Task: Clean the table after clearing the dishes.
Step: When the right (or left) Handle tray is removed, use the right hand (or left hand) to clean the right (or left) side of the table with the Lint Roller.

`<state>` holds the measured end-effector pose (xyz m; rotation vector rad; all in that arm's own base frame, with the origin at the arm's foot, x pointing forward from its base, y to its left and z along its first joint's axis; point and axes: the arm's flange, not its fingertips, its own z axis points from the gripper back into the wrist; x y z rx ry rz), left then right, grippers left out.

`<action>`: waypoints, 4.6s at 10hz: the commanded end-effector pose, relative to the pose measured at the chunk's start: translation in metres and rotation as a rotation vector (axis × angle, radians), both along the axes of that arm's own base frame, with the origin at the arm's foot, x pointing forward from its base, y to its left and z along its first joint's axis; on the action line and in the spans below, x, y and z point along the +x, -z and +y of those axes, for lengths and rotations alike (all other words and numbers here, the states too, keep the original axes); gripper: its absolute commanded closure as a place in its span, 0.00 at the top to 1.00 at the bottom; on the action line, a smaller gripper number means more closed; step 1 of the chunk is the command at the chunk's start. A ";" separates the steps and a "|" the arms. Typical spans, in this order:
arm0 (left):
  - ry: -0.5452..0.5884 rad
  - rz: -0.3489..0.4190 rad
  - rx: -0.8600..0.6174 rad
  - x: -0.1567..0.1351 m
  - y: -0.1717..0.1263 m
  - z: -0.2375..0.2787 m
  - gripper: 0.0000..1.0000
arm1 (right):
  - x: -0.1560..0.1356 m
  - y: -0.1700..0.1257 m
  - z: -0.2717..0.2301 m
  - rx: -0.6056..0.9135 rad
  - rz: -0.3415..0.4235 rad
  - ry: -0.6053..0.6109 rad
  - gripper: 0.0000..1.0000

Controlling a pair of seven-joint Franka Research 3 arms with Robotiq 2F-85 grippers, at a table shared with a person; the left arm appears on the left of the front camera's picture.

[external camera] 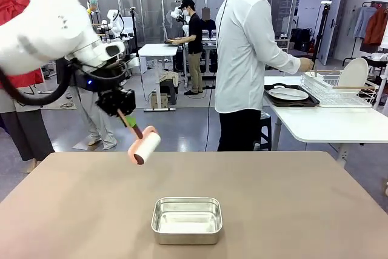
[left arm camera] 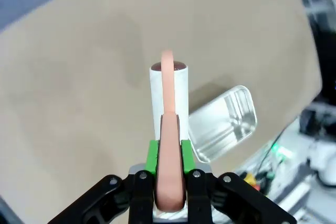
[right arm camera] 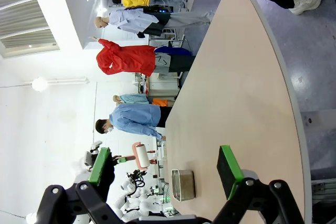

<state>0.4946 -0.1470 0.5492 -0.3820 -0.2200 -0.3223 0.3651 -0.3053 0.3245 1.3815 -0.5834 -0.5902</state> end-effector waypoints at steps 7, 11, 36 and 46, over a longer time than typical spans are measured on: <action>-0.111 0.023 -0.024 -0.004 0.022 0.014 0.06 | -0.001 -0.004 0.001 0.003 -0.001 0.002 1.00; -0.189 0.085 -0.131 0.000 0.070 0.021 0.20 | -0.001 -0.004 0.001 0.003 -0.001 0.002 1.00; -0.400 0.157 0.029 0.025 0.204 0.241 0.20 | -0.001 -0.004 0.001 0.003 -0.001 0.002 1.00; -0.401 0.083 0.200 0.010 0.129 0.292 0.20 | -0.001 -0.004 0.001 0.003 -0.001 0.002 1.00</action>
